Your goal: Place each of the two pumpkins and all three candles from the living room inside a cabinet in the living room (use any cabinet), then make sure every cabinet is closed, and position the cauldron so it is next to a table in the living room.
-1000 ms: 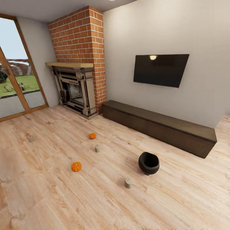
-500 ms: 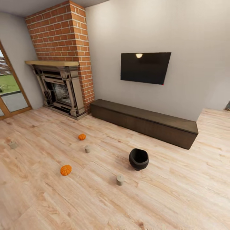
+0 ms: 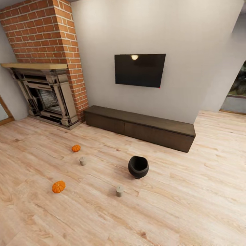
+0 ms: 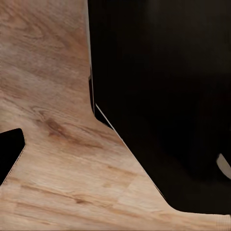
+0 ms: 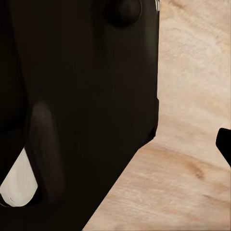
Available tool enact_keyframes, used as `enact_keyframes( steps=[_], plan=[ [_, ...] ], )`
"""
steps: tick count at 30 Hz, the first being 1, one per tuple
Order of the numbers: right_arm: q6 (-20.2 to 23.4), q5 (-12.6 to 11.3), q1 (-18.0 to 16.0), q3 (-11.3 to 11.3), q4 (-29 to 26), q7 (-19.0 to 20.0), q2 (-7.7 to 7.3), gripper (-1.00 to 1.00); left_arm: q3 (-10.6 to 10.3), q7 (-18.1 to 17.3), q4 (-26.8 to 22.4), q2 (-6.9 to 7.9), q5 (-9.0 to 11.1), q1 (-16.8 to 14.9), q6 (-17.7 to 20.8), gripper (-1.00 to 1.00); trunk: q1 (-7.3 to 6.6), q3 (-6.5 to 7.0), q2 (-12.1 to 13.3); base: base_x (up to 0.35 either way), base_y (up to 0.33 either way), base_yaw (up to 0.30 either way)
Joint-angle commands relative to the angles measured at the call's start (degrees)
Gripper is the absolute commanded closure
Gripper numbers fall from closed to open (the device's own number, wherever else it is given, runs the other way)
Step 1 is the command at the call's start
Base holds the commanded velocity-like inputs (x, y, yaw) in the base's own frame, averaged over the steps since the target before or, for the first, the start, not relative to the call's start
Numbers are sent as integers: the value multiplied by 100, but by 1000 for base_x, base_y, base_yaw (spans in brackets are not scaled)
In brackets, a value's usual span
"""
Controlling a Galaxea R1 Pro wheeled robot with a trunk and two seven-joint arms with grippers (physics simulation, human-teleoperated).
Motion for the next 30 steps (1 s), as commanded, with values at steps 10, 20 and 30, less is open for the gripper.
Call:
enact_keyframes(
  steps=[10, 20, 30],
  plan=[
    [-19, -25, -4, -2, 8, 2, 1, -100, -32, 7, -2, 14, -38, 1, 26, -100, 1, -65, -3, 227, -71, -210],
    [-27, -26, -5, -2, 8, 2, 1, -100, -35, 60, -6, 0, -61, 1, 12, -100, 1, -69, -3, 233, -262, -42],
    [-27, -26, -2, -2, 8, 2, 1, -100, -35, 79, -6, -9, -61, 1, 2, -100, 1, -41, -3, 213, -287, -162]
  ],
)
